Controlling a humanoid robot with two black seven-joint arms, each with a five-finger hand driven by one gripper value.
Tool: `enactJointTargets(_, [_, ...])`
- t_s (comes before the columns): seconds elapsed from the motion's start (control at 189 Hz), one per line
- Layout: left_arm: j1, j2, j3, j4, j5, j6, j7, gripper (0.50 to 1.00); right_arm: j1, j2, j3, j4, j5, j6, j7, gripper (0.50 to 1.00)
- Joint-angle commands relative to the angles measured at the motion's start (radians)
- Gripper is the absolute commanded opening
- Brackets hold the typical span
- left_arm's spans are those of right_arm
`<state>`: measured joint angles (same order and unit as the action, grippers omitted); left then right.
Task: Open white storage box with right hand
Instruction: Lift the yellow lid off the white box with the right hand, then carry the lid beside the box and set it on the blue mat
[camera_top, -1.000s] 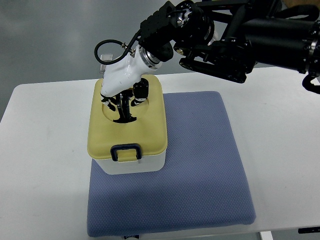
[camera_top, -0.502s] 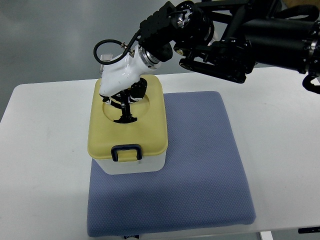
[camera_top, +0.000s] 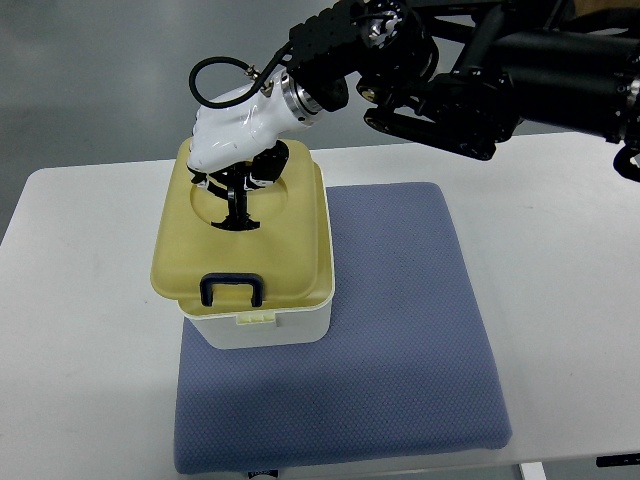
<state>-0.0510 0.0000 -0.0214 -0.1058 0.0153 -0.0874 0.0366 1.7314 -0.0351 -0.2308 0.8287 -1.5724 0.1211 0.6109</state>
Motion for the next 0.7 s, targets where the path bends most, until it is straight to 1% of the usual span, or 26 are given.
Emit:
enactJointTargets(0.0, [0.000, 0.000, 0.000, -0.002, 0.000, 0.000, 0.000, 1.000, 0.002, -0.023, 0.004, -0.016, 0.051, -0.021, 0.000, 0.500])
enactJointTargets(0.138, [0.000, 0.000, -0.002, -0.002, 0.000, 0.000, 0.000, 1.000, 0.002, -0.049, 0.002, -0.060, 0.120, -0.028, 0.000, 0.500])
enactJointTargets(0.259, [0.000, 0.000, -0.003, -0.005, 0.000, 0.000, 0.000, 1.000, 0.000, -0.077, 0.002, -0.118, 0.152, -0.015, 0.000, 0.500])
enactJointTargets(0.354, [0.000, 0.000, -0.003, -0.008, 0.000, 0.000, 0.000, 1.000, -0.003, -0.106, 0.002, -0.145, 0.202, -0.005, 0.000, 0.500])
enactJointTargets(0.508, [0.000, 0.000, -0.003, -0.008, 0.000, 0.000, -0.001, 1.000, -0.029, -0.175, -0.005, -0.157, 0.360, 0.045, 0.000, 0.500])
enactJointTargets(0.598, [0.000, 0.000, -0.003, -0.008, 0.000, 0.000, 0.000, 1.000, -0.058, -0.218, -0.012, -0.157, 0.417, 0.049, 0.000, 0.500])
enactJointTargets(0.693, [0.000, 0.000, -0.003, -0.008, 0.000, 0.000, 0.000, 1.000, -0.090, -0.278, -0.013, -0.157, 0.427, 0.052, -0.039, 0.500])
